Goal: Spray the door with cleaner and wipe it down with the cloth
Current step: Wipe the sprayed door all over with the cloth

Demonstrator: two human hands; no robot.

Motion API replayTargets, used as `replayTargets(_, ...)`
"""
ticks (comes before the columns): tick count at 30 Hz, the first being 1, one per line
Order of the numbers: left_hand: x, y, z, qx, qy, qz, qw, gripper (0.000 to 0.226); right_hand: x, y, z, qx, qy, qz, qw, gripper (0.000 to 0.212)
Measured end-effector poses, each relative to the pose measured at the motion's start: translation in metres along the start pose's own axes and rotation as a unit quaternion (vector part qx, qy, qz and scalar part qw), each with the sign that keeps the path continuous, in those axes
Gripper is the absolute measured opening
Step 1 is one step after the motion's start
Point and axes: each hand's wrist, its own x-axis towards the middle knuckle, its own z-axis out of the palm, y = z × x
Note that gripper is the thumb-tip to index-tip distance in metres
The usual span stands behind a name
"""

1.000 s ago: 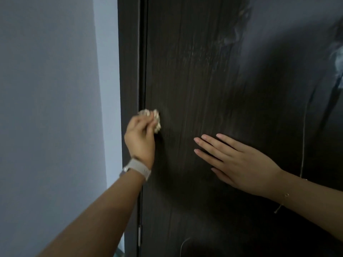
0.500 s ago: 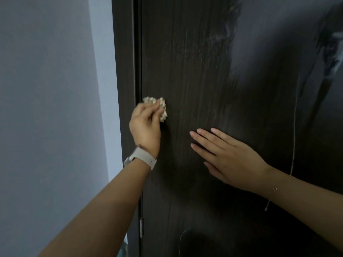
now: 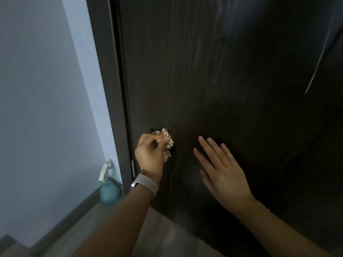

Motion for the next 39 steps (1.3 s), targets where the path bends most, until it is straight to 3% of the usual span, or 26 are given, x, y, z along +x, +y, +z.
replayTargets(5, -0.043, -0.051, 0.003, 0.009, 0.026, -0.039, 0.999, 0.028, -0.015, -0.009, 0.033, 0.005, 0.018, 0.038, 0.999, 0.074)
replayTargets(8, -0.08, -0.093, -0.001, 0.027, -0.007, -0.171, 0.985, 0.029, -0.015, -0.008, 0.044, -0.013, 0.027, 0.046, 0.998, 0.073)
replayTargets(11, -0.103, -0.12, -0.001, 0.015, 0.02, -0.275, 0.961, 0.018, -0.015, -0.009, 0.049, -0.038, 0.032, 0.052, 0.997, 0.072)
replayTargets(16, -0.103, -0.114, 0.005, -0.004, 0.047, -0.267, 0.963, 0.023, -0.017, -0.008, 0.051, -0.076, 0.037, 0.042, 0.996, 0.071)
replayTargets(22, -0.07, -0.086, 0.014, -0.005, 0.061, -0.157, 0.986, 0.026, -0.015, -0.008, 0.053, -0.098, 0.047, 0.038, 0.993, 0.07)
replayTargets(25, -0.08, -0.099, 0.008, 0.004, 0.042, -0.208, 0.977, 0.017, -0.016, -0.006, 0.052, -0.084, 0.052, 0.034, 0.994, 0.071)
replayTargets(28, -0.092, -0.115, -0.002, 0.048, 0.008, -0.287, 0.957, 0.024, -0.016, -0.007, 0.05, -0.069, 0.058, 0.035, 0.995, 0.071)
replayTargets(31, -0.089, -0.104, 0.003, 0.049, -0.001, -0.268, 0.962, 0.023, -0.014, -0.007, 0.052, -0.077, 0.054, 0.036, 0.995, 0.071)
replayTargets(35, -0.083, -0.08, 0.017, 0.018, -0.003, -0.179, 0.984, 0.025, -0.015, -0.007, 0.055, -0.092, 0.057, 0.036, 0.994, 0.07)
replayTargets(39, -0.087, -0.095, 0.006, 0.014, 0.016, -0.254, 0.967, 0.024, -0.016, -0.007, 0.054, -0.092, 0.057, 0.032, 0.994, 0.07)
